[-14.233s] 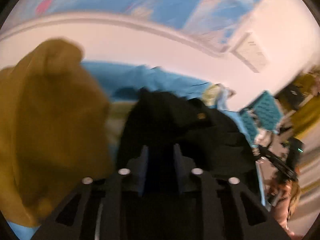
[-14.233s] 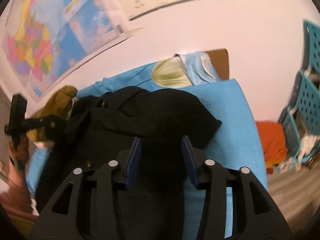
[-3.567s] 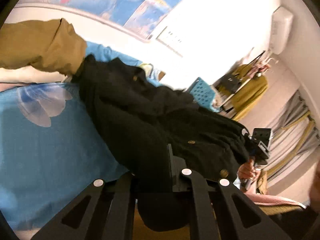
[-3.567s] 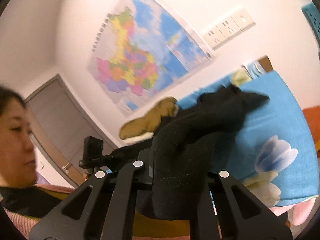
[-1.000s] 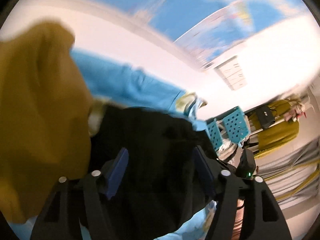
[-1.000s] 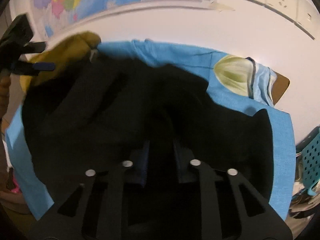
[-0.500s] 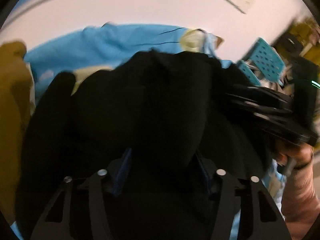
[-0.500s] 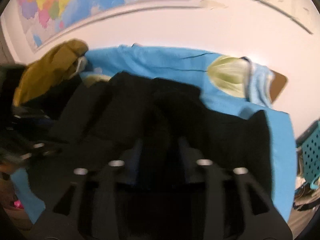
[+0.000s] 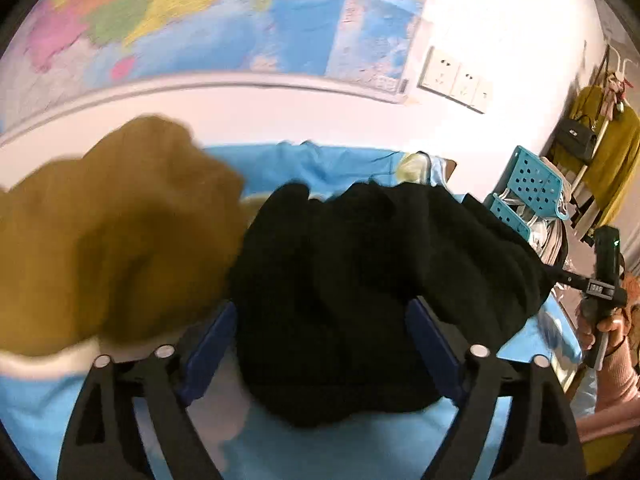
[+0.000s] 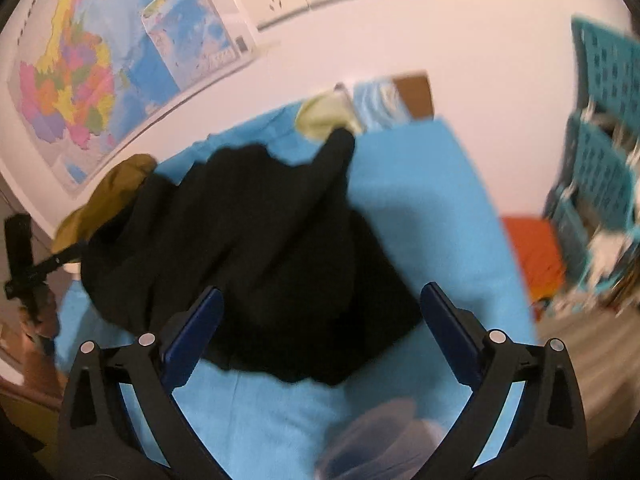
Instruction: Fold large clothes
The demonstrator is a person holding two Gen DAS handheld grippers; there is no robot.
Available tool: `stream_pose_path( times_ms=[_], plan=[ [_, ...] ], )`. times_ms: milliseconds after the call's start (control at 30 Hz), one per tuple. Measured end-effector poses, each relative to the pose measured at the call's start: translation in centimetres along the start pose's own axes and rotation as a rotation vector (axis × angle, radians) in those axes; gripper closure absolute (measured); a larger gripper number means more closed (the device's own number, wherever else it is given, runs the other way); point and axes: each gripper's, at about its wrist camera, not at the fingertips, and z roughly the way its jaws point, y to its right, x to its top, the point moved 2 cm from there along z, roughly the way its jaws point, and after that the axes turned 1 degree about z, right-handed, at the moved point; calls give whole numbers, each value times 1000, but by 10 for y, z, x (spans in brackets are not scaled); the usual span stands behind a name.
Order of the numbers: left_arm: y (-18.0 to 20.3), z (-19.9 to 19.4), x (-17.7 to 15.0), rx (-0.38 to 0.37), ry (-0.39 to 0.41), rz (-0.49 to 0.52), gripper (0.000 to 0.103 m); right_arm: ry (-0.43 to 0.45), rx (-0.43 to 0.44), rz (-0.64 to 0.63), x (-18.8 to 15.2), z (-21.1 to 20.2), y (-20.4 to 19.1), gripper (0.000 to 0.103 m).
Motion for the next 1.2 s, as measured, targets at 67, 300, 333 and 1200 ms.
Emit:
stream_pose_path(
  times_ms=[67, 300, 333, 1200],
  plan=[
    [-6, 9, -9, 49, -41, 11, 10, -8, 2, -22, -7, 10, -3, 6],
    [-13, 40, -17, -114, -95, -117, 56, 0, 147, -25, -3, 16, -19, 80],
    [-9, 40, -15, -117, -95, -123, 67, 15, 157, -12, 2, 5, -21, 81],
    [78, -6, -6, -180, -23, 110, 42, 158, -60, -199, 18, -57, -56, 39]
  ],
)
